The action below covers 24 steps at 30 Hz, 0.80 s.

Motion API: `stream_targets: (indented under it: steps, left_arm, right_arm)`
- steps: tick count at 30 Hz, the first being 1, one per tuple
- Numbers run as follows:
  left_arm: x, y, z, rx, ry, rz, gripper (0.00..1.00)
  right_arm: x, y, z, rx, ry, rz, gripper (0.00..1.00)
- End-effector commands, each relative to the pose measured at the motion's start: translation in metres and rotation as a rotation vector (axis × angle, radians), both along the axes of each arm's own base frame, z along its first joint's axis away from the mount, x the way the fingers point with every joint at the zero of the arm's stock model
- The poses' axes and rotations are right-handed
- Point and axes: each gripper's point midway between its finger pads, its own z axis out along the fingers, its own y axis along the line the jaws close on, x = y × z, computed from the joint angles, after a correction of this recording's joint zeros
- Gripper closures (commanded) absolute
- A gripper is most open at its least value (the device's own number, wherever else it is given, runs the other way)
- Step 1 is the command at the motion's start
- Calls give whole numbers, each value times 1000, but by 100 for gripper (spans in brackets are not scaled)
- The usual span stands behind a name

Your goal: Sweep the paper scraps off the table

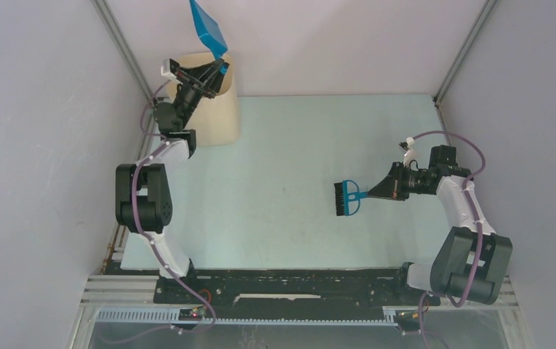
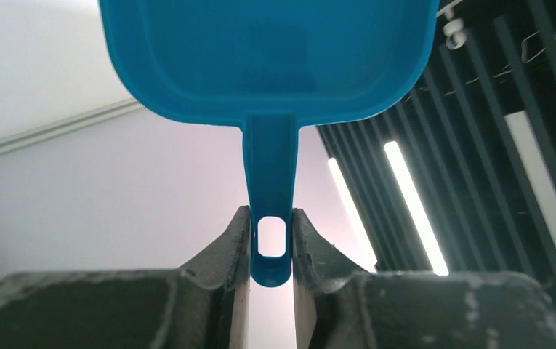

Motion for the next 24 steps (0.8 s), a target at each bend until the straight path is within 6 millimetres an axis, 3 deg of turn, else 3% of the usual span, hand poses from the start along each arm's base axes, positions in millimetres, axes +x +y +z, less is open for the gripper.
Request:
stream_targets:
  steps: [1, 7, 12, 17, 24]
  left_arm:
    - [-42, -37, 6, 211, -52, -58, 100]
    - [-78, -71, -94, 640, 155, -54, 100]
    - [-121, -82, -181, 1297, 209, -11, 98]
    - [-167, -94, -231, 1652, 166, -125, 97]
    - [-222, -86, -285, 2036, 119, -297, 97]
  right_arm:
    - [6, -3, 16, -18, -69, 6, 100]
    - [5, -2, 17, -21, -77, 9, 100]
    - [5, 0, 14, -19, -61, 16, 100]
    - [5, 1, 13, -24, -55, 27, 100]
    - [5, 1, 12, -24, -54, 25, 100]
